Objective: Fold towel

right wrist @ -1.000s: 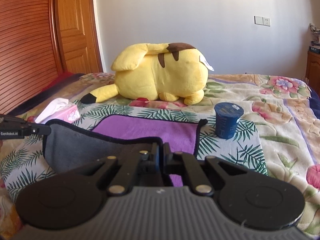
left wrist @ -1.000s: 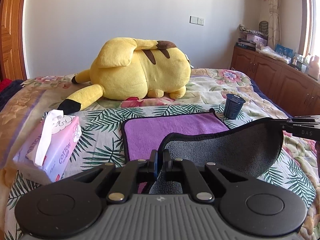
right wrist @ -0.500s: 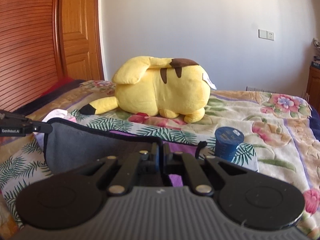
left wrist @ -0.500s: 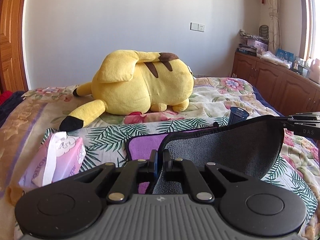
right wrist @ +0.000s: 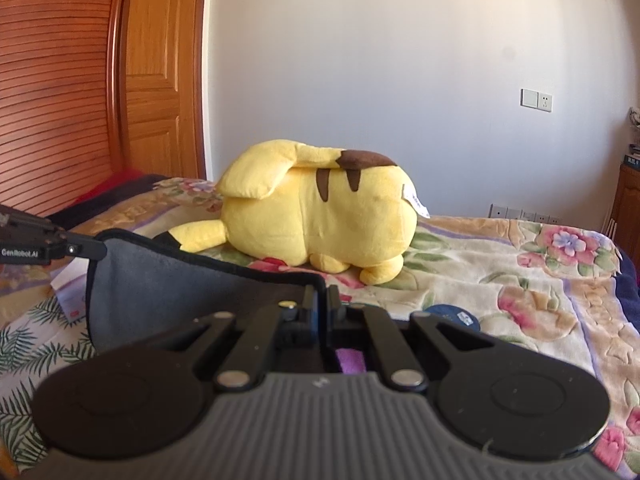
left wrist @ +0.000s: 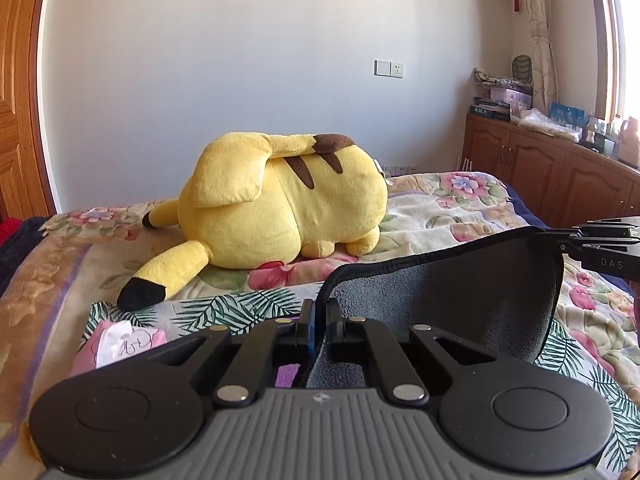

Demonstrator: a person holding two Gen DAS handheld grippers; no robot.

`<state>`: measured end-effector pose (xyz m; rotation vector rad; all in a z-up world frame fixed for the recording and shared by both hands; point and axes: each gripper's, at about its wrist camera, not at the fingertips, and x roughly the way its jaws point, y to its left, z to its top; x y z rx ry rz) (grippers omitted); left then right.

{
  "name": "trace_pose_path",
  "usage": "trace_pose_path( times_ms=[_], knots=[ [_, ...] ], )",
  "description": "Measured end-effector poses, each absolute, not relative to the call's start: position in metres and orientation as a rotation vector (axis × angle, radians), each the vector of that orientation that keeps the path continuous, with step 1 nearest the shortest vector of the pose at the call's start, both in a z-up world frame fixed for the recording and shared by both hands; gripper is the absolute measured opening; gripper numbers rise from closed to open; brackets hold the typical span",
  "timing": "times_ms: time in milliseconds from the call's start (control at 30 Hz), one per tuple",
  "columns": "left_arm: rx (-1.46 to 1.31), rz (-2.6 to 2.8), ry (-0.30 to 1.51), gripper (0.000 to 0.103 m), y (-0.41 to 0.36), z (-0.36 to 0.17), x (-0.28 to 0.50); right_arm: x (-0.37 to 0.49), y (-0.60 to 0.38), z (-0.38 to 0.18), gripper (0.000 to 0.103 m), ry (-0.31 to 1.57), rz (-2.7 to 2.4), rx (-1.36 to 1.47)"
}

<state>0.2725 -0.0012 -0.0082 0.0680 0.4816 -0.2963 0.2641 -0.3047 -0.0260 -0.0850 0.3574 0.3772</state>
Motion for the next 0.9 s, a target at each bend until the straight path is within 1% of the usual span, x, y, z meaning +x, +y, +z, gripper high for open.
trace_pose_path(
  times_ms=[533,900],
  knots=[
    [0.065,-0.284,0.470,0.000,-0.009,-0.016,0.314,0.300,-0.303,-0.036,0.005,0.343,0.358,-0.098],
    [0.060,-0.248,0.533,0.000,-0.003,-0.058,0.356,0.337,-0.300,-0.071,0.005,0.389,0.347,-0.091]
  ],
)
